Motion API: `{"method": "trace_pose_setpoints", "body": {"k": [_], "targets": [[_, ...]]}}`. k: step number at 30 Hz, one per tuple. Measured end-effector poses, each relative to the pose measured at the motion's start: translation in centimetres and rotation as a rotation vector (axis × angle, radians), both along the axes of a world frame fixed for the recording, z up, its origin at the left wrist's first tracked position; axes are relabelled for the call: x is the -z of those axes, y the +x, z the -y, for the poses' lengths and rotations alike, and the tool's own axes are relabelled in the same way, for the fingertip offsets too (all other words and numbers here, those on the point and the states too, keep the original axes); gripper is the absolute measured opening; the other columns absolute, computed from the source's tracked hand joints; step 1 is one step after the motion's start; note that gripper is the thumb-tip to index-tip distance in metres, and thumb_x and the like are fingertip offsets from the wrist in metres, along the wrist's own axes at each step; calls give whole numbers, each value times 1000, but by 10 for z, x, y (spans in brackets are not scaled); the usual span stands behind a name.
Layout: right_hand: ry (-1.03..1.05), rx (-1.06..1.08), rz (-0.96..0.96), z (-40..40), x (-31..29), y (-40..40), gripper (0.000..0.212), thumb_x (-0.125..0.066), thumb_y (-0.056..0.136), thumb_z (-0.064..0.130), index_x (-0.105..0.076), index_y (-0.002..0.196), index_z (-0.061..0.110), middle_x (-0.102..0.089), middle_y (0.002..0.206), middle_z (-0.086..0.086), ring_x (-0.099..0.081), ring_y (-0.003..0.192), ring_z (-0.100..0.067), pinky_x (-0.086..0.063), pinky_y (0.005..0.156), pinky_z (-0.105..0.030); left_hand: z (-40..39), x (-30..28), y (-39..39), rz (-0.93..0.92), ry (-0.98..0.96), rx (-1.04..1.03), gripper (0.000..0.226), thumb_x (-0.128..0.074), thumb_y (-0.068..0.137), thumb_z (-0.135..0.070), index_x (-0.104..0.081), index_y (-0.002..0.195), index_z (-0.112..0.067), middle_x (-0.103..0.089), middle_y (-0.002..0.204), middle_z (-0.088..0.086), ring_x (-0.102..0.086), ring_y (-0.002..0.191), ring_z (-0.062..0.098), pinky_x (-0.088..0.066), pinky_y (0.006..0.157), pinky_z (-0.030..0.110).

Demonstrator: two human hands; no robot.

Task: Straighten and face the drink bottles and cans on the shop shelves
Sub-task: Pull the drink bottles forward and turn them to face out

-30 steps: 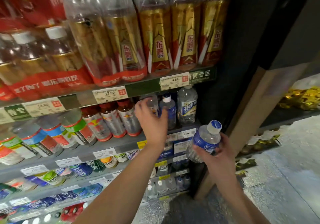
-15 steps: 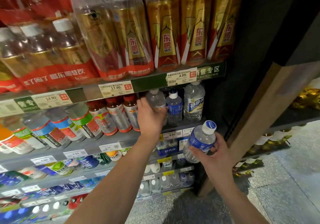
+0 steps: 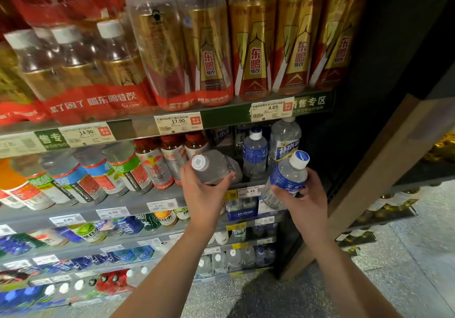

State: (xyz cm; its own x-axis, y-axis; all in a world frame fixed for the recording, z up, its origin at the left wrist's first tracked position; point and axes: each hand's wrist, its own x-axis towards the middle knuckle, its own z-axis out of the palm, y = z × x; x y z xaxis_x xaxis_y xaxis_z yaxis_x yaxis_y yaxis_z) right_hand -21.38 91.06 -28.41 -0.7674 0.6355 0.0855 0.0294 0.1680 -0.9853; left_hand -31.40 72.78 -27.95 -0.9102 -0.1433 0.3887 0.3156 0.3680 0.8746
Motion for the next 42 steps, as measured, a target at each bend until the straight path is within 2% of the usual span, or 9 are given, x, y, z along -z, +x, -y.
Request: {"method": "trace_pose_setpoints", "body": {"k": [3,5,10,13,19,24,28,36,42], "targets": [[-5,3,-22,4,-3,-6,61,-89,66,28,-59,118,41,-68,109,21,-64,98,4,-50,82,-15,13,-2,6,-10,83,-43,73,-88,59,-56,-46,115,-36,-52,112,-10,-58,105,14,-54,92,36],[42,-15,-25,11,-5,-15,62,-91,63,31,-58,115,41,-67,112,15,-63,100,1,-48,82,-13,20,-5,8,-26,105,-63,71,-89,59,-54,-47,114,-42,-56,112,-4,-60,105,18,-55,91,41],[103,-80,-15,37,-9,-55,74,-92,65,34,-56,128,21,-60,125,5,-61,112,-12,-53,98,-34,38,-11,17,-19,188,-91,71,-93,58,-52,-49,114,-49,-61,114,-6,-63,107,13,-57,92,40],[249,-73,-7,53,-10,-76,74,-91,67,40,-55,129,21,-49,128,4,-53,117,-11,-48,98,-28,54,-9,19,-4,229,-106,72,-94,58,-52,-53,116,-39,-63,114,-1,-65,106,17,-59,89,45],[404,-60,48,78,-7,-101,70,-88,72,35,-55,130,12,-59,126,-5,-57,120,-20,-47,101,-31,81,-8,24,25,255,-141,71,-93,56,-50,-54,113,-34,-62,112,2,-65,104,20,-59,86,40],[541,39,137,88,-10,-117,73,-84,76,43,-53,131,6,-62,127,-12,-59,119,-27,-50,90,-33,89,-12,27,16,262,-112,70,-91,55,-50,-53,111,-34,-62,112,2,-64,104,18,-55,79,18],[573,51,153,95,-4,-119,71,-82,81,34,-49,136,4,-60,130,-16,-58,121,-32,-51,94,-40,89,-15,28,-2,277,-68,66,-93,56,-45,-53,109,-42,-64,112,0,-65,105,15,-54,79,15],[639,189,131,95,4,-106,73,-84,76,38,-52,133,6,-50,134,-12,-48,129,-29,-42,109,-42,90,-17,29,24,260,-20,66,-94,56,-45,-53,107,-38,-62,108,-2,-65,101,17,-59,81,30],[497,216,115,90,5,-102,70,-86,74,35,-49,126,7,-59,124,-11,-56,121,-28,-46,104,-44,90,-16,30,51,221,-12,67,-93,57,-46,-55,110,-30,-61,108,-2,-63,102,20,-59,83,45]]}}
